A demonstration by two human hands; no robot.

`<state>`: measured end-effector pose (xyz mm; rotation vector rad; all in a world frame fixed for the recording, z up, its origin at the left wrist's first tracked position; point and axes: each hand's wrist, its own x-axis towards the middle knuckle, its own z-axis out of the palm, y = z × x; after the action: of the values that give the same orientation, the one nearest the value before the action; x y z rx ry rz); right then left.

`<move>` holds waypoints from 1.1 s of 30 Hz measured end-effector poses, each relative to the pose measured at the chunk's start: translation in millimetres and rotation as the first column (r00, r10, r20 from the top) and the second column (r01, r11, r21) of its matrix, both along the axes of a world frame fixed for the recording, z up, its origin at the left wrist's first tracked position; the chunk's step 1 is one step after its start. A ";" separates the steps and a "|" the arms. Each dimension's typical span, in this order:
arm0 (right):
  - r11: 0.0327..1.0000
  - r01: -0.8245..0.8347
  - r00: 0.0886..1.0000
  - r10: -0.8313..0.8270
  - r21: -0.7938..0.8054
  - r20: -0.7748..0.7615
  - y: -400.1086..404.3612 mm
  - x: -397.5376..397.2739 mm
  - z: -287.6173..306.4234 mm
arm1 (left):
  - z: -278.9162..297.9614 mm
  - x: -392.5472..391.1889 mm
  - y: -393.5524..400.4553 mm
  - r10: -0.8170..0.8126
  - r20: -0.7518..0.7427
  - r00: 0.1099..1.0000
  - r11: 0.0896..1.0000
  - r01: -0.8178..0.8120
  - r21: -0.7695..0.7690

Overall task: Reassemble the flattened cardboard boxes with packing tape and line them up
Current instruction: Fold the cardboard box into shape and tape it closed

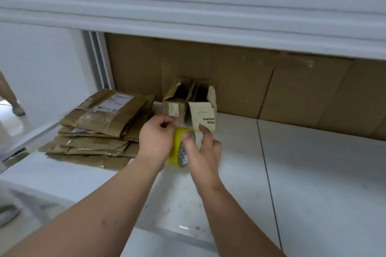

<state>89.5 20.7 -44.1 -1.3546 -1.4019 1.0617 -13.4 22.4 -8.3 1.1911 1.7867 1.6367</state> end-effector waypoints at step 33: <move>0.999 -0.009 1.000 0.010 0.043 -0.003 21.0 -120.4 33.0 | 1.4 -140.9 -8.4 -0.329 0.039 0.944 0.944 0.330 -0.022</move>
<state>-30.9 41.7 -11.1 -1.3157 -1.4223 1.0337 -154.3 14.1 -6.9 1.3554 1.4870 1.4234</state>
